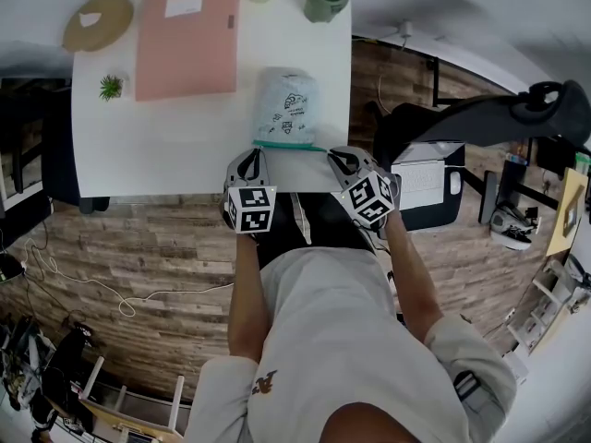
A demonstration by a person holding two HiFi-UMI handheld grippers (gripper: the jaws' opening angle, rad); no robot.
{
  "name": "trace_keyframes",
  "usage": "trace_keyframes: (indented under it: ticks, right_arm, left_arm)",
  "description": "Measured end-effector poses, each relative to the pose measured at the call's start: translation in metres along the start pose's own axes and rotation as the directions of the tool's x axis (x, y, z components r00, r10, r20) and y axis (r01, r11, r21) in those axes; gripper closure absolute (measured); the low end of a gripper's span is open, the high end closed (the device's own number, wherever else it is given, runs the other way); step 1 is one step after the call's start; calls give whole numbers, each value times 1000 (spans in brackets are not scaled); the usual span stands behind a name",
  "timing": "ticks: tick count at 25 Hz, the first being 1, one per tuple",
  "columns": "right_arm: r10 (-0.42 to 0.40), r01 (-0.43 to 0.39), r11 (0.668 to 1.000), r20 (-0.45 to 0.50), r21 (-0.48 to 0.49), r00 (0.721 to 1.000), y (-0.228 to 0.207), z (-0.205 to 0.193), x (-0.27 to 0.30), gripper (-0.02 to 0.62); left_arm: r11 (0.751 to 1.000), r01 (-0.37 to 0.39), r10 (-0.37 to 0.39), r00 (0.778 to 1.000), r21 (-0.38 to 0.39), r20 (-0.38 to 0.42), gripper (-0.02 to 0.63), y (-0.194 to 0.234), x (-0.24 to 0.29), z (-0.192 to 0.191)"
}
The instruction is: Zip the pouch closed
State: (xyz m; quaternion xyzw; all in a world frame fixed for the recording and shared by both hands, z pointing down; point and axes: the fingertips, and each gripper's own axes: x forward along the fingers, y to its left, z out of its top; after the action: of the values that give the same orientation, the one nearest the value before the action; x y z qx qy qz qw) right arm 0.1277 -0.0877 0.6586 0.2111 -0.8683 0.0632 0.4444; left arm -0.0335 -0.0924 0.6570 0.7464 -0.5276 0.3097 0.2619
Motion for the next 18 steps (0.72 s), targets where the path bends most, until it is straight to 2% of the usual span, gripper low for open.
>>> trace_keyframes:
  ticks: [6,18]
  right_arm:
    - [-24,24,999,-14,29,1000,0,-3,3,577]
    - [-81,82,996,-49,24,995,2,-4,14,566]
  left_arm:
    - [1000,20,-20,1000,20,-10,606,-3,3,-7]
    - [998,56,-55,998,37,-32,600,1,11,-16]
